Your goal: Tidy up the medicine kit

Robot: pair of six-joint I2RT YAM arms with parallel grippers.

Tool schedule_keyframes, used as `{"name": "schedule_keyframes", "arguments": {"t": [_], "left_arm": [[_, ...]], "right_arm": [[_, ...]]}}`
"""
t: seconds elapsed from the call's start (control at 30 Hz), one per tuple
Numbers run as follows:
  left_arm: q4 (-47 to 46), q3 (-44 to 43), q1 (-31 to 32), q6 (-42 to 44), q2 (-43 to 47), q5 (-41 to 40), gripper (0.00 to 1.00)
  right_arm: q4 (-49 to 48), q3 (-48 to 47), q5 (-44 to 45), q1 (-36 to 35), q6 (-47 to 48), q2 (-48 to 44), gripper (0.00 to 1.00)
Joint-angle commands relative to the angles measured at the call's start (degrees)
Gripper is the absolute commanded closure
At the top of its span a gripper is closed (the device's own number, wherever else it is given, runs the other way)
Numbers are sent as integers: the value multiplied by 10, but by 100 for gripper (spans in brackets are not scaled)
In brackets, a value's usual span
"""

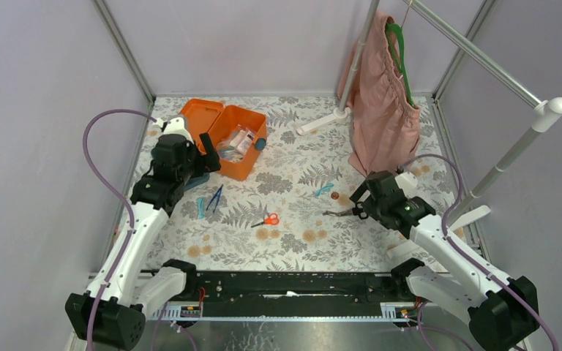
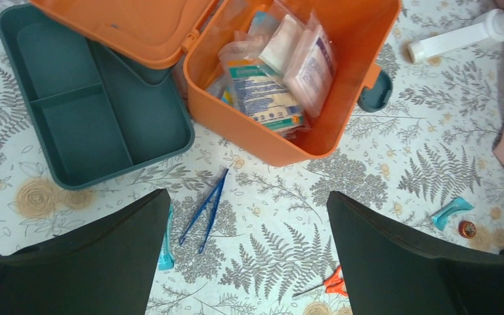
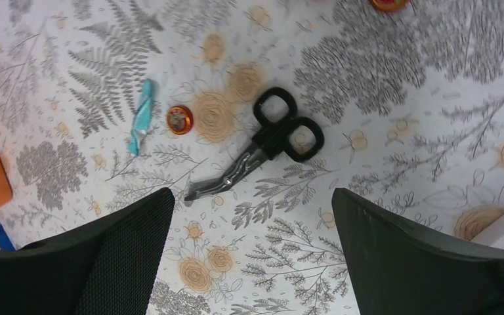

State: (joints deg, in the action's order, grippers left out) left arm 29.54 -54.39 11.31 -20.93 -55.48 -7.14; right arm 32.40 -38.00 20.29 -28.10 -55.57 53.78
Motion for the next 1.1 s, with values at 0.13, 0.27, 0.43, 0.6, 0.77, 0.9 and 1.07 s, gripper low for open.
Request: {"name": "schedule_keyframes", "arguments": {"t": [0.13, 0.27, 0.43, 0.6, 0.77, 0.9, 1.07], "left_arm": [[6, 16, 1, 0, 14, -23, 1], [15, 18, 1, -18, 12, -58, 2], [53, 3, -26, -98, 24, -185, 1], [58, -3, -87, -125, 6, -189, 1], [22, 9, -150, -124, -61, -152, 5], [-26, 17, -154, -122, -121, -162, 13], [-67, -1, -182, -95, -220, -92, 28]], "right_arm": [[-21, 13, -1, -1, -142, 23, 2], [-22, -28, -5, -25, -117, 77, 2], [-37, -43, -19, -45, -110, 106, 1], [-60, -20, -38, -45, -94, 95, 2], [-88, 12, -51, -46, -59, 63, 2], [-115, 37, -76, -46, -14, 36, 3], [-130, 52, -108, -46, 28, 11, 4]]}}
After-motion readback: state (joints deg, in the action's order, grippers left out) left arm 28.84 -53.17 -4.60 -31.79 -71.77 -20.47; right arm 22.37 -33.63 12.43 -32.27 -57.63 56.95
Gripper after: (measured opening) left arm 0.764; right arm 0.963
